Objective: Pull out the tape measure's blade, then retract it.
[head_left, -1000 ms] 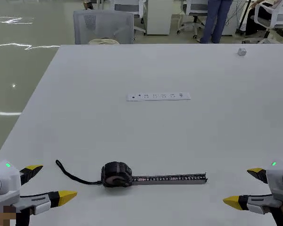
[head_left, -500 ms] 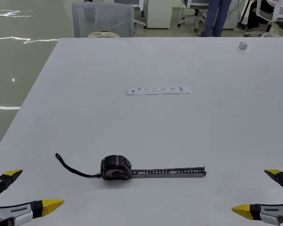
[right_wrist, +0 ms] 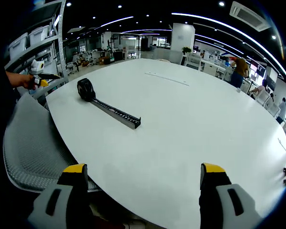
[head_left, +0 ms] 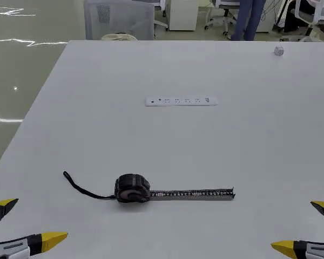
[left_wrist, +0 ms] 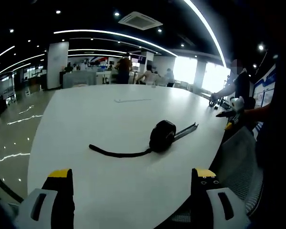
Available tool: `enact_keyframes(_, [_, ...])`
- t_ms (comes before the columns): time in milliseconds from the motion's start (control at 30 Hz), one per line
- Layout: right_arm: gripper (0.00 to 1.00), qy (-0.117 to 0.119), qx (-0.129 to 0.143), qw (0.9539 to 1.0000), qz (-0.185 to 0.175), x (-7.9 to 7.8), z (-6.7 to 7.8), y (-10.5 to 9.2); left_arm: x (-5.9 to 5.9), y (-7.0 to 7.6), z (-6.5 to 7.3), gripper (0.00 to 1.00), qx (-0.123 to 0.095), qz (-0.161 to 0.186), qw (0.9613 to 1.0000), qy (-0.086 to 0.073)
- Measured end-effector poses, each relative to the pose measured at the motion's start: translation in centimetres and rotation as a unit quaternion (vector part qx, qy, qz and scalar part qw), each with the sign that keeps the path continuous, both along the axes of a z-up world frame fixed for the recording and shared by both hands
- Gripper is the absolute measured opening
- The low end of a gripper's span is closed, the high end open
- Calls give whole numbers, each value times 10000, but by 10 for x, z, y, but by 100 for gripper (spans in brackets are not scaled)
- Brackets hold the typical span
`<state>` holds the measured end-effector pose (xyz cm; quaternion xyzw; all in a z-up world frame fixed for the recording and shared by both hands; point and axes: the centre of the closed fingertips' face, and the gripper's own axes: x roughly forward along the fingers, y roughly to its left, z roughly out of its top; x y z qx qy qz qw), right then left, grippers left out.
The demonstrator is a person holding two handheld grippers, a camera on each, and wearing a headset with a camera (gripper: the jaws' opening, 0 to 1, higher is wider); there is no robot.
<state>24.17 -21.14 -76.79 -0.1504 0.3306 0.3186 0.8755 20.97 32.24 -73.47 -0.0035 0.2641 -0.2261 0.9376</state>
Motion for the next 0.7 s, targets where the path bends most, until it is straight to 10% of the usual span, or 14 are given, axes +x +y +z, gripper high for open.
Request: enact_keyframes(700, [100,-46,13,10000,-36,-5,8,0,2,-10,11,100,30,-74,9999,-70])
